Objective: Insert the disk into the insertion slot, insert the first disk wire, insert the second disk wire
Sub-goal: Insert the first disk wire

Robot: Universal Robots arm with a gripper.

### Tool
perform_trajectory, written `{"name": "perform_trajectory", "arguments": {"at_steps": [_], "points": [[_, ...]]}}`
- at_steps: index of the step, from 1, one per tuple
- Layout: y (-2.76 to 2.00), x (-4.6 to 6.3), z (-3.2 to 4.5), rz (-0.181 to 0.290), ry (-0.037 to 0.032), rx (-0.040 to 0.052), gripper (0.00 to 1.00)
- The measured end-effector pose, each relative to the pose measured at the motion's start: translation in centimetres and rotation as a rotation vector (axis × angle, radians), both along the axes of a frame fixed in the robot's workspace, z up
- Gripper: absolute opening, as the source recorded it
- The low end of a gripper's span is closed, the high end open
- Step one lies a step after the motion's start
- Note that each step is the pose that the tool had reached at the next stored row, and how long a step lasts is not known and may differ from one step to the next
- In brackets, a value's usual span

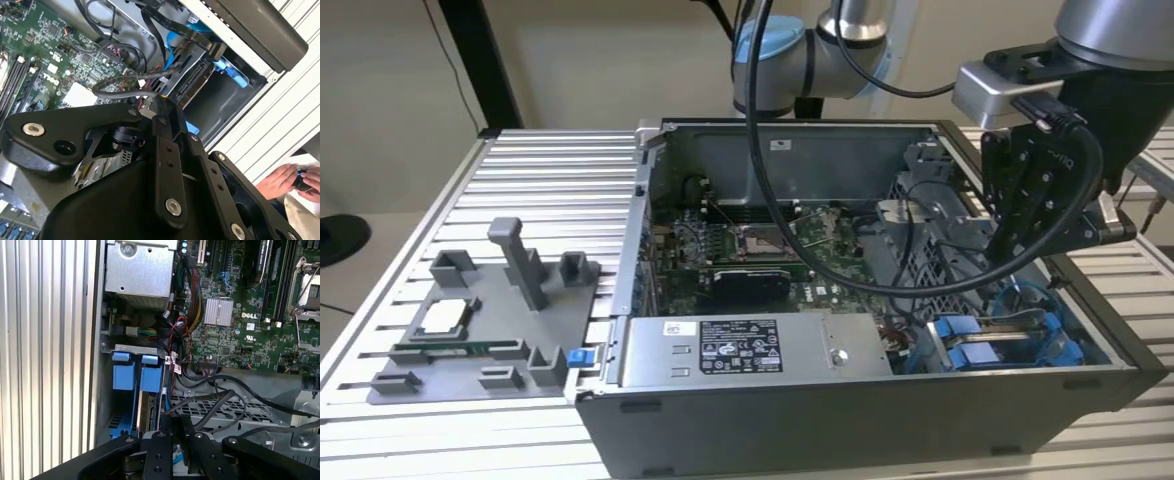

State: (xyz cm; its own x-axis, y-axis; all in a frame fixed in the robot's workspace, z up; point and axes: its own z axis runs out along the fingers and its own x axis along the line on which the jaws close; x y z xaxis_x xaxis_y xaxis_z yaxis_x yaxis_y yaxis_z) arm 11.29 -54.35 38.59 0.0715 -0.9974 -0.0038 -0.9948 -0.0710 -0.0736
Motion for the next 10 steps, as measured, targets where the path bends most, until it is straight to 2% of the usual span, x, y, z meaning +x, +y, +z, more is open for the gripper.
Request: {"name": "perform_trajectory", "arguments": {"at_steps": [5,10], "points": [[-0.19,0.11,-0.03,0.000,0.0002,-0.0001,0.00],[-0.68,0.36,-0.08,0.000,0.0024,-0.0004,0.00]]}}
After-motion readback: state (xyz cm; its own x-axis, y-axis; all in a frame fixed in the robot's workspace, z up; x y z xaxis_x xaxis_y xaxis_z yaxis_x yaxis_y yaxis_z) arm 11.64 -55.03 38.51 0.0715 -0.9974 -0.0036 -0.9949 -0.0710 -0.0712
